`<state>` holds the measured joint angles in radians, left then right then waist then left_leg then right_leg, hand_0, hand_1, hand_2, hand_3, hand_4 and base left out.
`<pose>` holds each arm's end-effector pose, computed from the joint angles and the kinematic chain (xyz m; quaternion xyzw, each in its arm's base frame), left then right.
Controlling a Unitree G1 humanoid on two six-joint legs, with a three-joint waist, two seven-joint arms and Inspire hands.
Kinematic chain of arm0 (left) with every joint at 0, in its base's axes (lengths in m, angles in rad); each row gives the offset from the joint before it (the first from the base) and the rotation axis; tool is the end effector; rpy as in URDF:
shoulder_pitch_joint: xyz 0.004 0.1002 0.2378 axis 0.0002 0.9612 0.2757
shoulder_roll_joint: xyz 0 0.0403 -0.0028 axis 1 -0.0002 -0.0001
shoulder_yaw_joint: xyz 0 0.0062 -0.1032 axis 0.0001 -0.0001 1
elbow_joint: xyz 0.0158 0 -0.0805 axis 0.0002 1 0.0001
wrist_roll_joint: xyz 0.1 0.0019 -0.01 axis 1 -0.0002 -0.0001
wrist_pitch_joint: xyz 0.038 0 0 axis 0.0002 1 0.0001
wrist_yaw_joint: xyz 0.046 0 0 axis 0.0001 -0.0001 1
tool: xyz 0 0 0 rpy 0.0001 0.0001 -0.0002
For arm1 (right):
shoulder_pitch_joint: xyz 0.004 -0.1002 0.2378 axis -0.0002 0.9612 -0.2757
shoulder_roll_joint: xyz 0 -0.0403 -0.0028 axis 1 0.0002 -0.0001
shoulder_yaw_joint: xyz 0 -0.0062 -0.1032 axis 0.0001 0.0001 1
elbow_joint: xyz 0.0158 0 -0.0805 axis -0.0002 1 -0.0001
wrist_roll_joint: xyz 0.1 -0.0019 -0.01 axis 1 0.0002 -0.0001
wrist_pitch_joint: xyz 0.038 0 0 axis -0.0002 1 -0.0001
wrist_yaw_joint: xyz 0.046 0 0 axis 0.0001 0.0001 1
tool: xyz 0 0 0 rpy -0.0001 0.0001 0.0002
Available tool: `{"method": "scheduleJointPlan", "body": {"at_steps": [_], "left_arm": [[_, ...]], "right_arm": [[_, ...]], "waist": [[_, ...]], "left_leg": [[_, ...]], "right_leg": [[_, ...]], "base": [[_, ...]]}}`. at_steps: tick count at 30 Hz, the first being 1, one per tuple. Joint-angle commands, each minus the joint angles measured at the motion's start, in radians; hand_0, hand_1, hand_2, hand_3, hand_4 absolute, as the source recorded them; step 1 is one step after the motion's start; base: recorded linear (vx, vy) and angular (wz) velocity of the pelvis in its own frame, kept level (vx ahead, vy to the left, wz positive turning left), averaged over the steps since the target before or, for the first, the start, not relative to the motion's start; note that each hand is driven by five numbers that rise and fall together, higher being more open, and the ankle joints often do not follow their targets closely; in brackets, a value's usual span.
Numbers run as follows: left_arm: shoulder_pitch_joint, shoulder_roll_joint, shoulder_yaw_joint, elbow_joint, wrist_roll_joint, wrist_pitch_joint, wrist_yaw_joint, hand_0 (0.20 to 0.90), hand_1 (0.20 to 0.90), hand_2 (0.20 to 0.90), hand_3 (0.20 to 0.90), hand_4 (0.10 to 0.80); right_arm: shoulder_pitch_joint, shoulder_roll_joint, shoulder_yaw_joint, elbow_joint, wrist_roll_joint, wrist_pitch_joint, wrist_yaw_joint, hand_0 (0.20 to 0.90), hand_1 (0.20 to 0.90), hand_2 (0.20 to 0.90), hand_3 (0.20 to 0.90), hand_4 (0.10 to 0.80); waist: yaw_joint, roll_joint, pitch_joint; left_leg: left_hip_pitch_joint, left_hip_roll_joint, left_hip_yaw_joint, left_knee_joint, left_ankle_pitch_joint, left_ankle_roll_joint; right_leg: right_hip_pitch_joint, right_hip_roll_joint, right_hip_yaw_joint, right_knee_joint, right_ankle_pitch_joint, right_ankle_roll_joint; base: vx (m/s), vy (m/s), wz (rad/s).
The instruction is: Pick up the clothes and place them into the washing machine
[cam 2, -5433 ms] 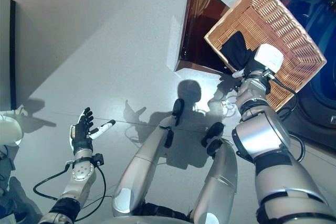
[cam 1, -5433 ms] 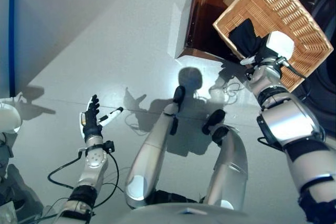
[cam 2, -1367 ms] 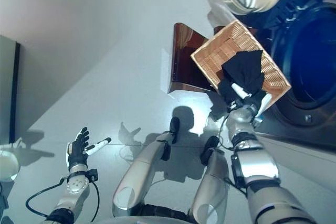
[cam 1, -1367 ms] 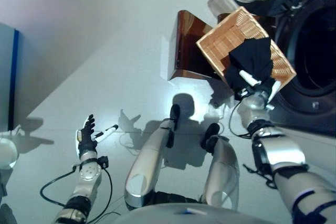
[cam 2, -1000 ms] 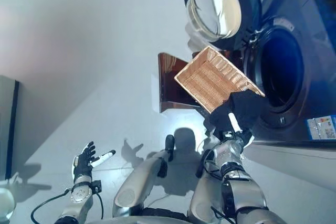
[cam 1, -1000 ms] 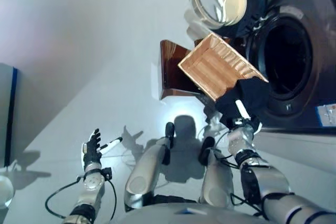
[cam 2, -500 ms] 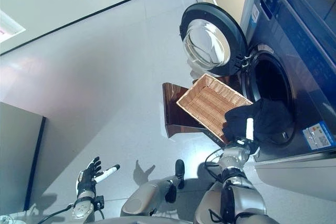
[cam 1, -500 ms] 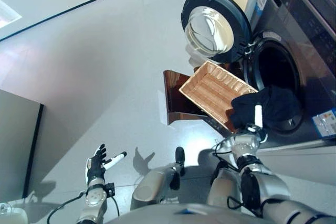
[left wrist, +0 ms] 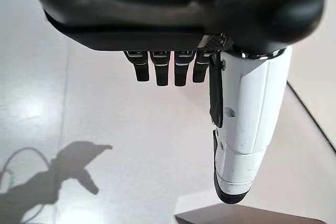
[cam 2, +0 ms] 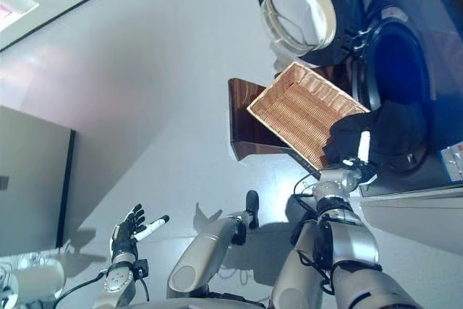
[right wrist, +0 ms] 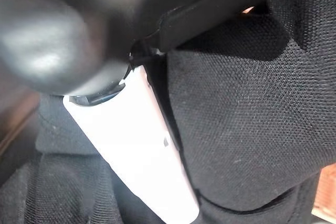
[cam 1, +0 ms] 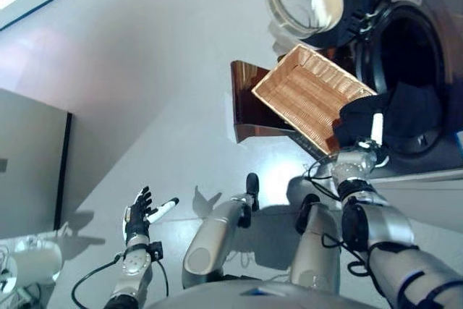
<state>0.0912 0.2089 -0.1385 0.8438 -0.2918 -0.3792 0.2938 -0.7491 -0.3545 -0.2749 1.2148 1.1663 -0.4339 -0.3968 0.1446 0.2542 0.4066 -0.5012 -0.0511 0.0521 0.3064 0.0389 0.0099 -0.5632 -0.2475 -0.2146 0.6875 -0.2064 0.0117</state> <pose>0.1139 0.2026 -0.0850 0.0375 0.2722 0.1932 0.9419 0.3006 -0.2665 0.0576 0.4452 0.0035 -0.4874 0.7511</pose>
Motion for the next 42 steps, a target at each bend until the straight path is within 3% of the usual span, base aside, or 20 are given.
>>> {"method": "scheduleJointPlan", "body": {"at_steps": [1, 5, 9, 13, 14, 19, 25, 30, 33, 42], "left_arm": [[0.022, 0.092, 0.038, -0.051, -0.024, -0.062, 0.057, 0.900, 0.900, 0.900, 0.900, 0.800], [0.010, 0.094, 0.031, -0.051, -0.027, -0.060, 0.064, 0.900, 0.900, 0.900, 0.900, 0.800], [0.001, 0.082, 0.023, -0.020, -0.018, -0.052, 0.071, 0.900, 0.900, 0.900, 0.900, 0.800], [-0.007, 0.071, 0.035, 0.002, -0.008, -0.046, 0.072, 0.900, 0.900, 0.900, 0.900, 0.800], [-0.003, 0.053, 0.049, 0.034, -0.023, -0.041, 0.064, 0.900, 0.900, 0.900, 0.900, 0.800], [-0.019, 0.022, 0.068, 0.131, -0.048, -0.027, 0.048, 0.900, 0.900, 0.900, 0.900, 0.800], [-0.001, 0.011, 0.055, 0.196, 0.012, -0.011, 0.050, 0.900, 0.900, 0.900, 0.900, 0.800], [0.025, 0.017, 0.023, 0.246, 0.130, 0.017, 0.031, 0.900, 0.900, 0.900, 0.900, 0.800], [0.043, 0.018, 0.020, 0.268, 0.158, 0.022, 0.011, 0.900, 0.900, 0.900, 0.900, 0.800], [0.086, 0.018, 0.065, 0.399, 0.228, 0.041, -0.050, 0.900, 0.900, 0.900, 0.900, 0.800]], "right_arm": [[-0.137, -0.149, 0.017, -0.012, -0.062, -0.079, 0.002, 0.200, 0.200, 0.200, 0.200, 0.300], [-0.154, -0.167, 0.040, -0.022, -0.075, -0.078, -0.001, 0.200, 0.200, 0.200, 0.200, 0.300], [-0.066, -0.087, 0.098, -0.053, -0.149, -0.034, 0.036, 0.200, 0.200, 0.200, 0.200, 0.300], [0.035, -0.016, 0.148, -0.106, -0.211, -0.003, 0.064, 0.200, 0.200, 0.200, 0.200, 0.300], [0.112, 0.044, 0.154, -0.165, -0.211, 0.003, 0.080, 0.200, 0.200, 0.200, 0.200, 0.300], [0.265, 0.128, 0.180, -0.256, -0.258, 0.024, 0.108, 0.200, 0.200, 0.200, 0.200, 0.300], [0.447, 0.147, 0.199, -0.375, -0.408, 0.059, 0.102, 0.200, 0.200, 0.200, 0.200, 0.300], [0.612, 0.129, 0.209, -0.414, -0.596, 0.107, 0.107, 0.200, 0.200, 0.200, 0.200, 0.300], [0.686, 0.142, 0.195, -0.428, -0.606, 0.117, 0.136, 0.200, 0.200, 0.200, 0.200, 0.300], [0.942, 0.207, 0.157, -0.258, -0.741, 0.171, 0.219, 0.200, 0.200, 0.200, 0.200, 0.300]], "waist": [[0.023, -0.025, -0.057], [0.037, -0.016, -0.050], [0.029, -0.029, -0.056], [0.013, -0.054, -0.073], [-0.004, -0.074, -0.090], [-0.042, -0.112, -0.131], [-0.092, -0.177, -0.200], [-0.131, -0.216, -0.261], [-0.142, -0.230, -0.288], [-0.167, -0.280, -0.385]], "left_leg": [[-0.034, -0.028, -0.024, 0.068, -0.054, -0.021], [-0.005, -0.037, -0.048, 0.010, -0.025, -0.032], [0.071, -0.032, -0.060, -0.078, 0.021, -0.032], [0.114, -0.028, -0.064, -0.150, 0.049, -0.038], [0.152, -0.023, -0.059, -0.193, 0.052, -0.032], [0.215, -0.005, -0.043, -0.227, 0.047, -0.035], [0.321, 0.021, -0.004, -0.292, 0.054, -0.047], [0.375, 0.024, 0.025, -0.327, 0.054, -0.050], [0.392, 0.026, 0.038, -0.341, 0.053, -0.049], [0.461, 0.024, 0.079, -0.356, 0.034, -0.041]], "right_leg": [[0.046, -0.001, -0.031, -0.111, 0.040, 0.041], [0.065, -0.002, -0.046, -0.130, 0.040, 0.038], [0.128, 0.013, -0.074, -0.188, 0.066, 0.029], [0.159, 0.024, -0.084, -0.244, 0.078, 0.028], [0.193, 0.032, -0.092, -0.277, 0.087, 0.034], [0.275, 0.054, -0.088, -0.373, 0.118, 0.048], [0.399, 0.086, -0.078, -0.513, 0.175, 0.066], [0.458, 0.101, -0.066, -0.585, 0.205, 0.084], [0.474, 0.104, -0.058, -0.605, 0.219, 0.092], [0.526, 0.109, -0.012, -0.652, 0.257, 0.110]], "base": [[0.111, -0.074, 0.22], [0.026, -0.043, 0.27], [0.019, -0.005, 0.07], [0.059, -0.001, -0.13], [0.095, -0.032, -0.14], [0.070, -0.012, -0.07], [0.084, -0.008, -0.21], [0.024, 0.006, -0.11], [0.000, 0.016, -0.11], [-0.032, 0.020, -0.19]]}}
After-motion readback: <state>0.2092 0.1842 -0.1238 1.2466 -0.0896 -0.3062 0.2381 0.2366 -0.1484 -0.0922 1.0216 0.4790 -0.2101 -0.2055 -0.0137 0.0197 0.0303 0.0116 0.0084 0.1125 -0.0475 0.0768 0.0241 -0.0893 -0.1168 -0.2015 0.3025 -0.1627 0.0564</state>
